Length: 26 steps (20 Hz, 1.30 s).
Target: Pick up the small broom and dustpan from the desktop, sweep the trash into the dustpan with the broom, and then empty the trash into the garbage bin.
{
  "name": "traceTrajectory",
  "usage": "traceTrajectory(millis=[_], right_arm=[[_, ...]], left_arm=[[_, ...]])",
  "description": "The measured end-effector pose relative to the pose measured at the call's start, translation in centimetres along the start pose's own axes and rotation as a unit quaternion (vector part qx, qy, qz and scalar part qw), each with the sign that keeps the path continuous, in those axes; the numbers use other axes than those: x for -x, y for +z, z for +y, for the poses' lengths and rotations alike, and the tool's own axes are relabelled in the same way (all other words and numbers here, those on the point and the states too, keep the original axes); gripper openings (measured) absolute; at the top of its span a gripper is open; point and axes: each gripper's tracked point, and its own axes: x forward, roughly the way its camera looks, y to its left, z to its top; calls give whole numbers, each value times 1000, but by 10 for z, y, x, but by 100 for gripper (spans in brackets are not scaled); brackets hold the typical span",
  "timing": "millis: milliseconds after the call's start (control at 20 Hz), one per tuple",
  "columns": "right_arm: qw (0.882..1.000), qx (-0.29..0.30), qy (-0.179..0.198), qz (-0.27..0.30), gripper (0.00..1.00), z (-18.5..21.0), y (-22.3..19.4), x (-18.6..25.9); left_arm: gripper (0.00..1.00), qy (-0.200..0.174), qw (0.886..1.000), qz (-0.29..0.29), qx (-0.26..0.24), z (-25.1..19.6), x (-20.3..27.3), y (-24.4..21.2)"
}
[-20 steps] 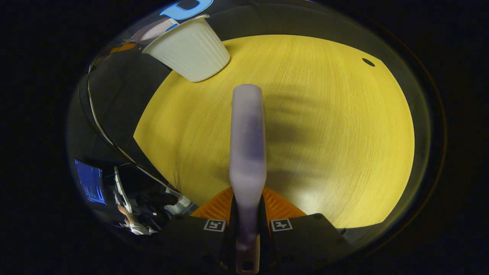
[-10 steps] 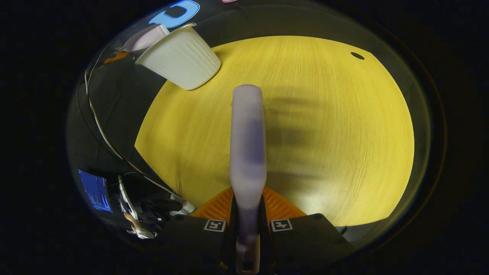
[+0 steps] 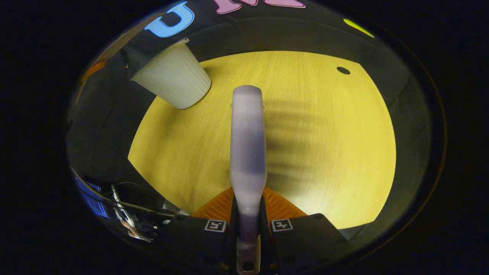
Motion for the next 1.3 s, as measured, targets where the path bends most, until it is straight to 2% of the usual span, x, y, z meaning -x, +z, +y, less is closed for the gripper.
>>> traceTrajectory(millis=[100, 150, 300, 400, 500, 600, 700, 850, 900, 1000, 1150, 1300], right_arm=[[1000, -1, -10, -20, 28, -3, 12, 8], [999, -7, -14, -29, 28, -4, 15, 12], [998, -15, -44, -37, 28, -20, 10, 12], [998, -26, -58, -18, 28, -28, 0, 0], [996, -14, -94, 5, 28, -42, -9, -17], [992, -4, -117, 35, 28, -52, -23, -30], [991, -13, -124, 51, 28, -54, -26, -46], [986, -6, -153, 59, 29, -60, -17, -67], [987, -12, -150, 61, 29, -56, -15, -72], [988, -37, -137, 69, 28, -43, -17, -78], [984, -30, -158, 71, 29, -40, -16, -76], [985, -43, -147, 80, 30, -37, -21, -81]], left_arm=[[27, -67, 997, -8, 48, -66, 10, -21], [29, -86, 995, -4, 56, -94, 17, -42], [29, -113, 992, 29, 44, -151, 10, -93], [29, -132, 986, 66, 75, -178, 2, -120], [29, -147, 979, 95, 103, -200, -18, -149], [29, -142, 974, 133, 116, -218, -48, -186], [29, -124, 970, 176, 117, -230, -80, -215], [29, -148, 948, 234, 155, -243, -116, -240], [30, -151, 943, 239, 175, -245, -119, -237], [29, -148, 941, 238, 187, -250, -118, -232], [30, -141, 939, 265, 169, -244, -113, -239], [31, -129, 942, 271, 148, -244, -114, -241]])
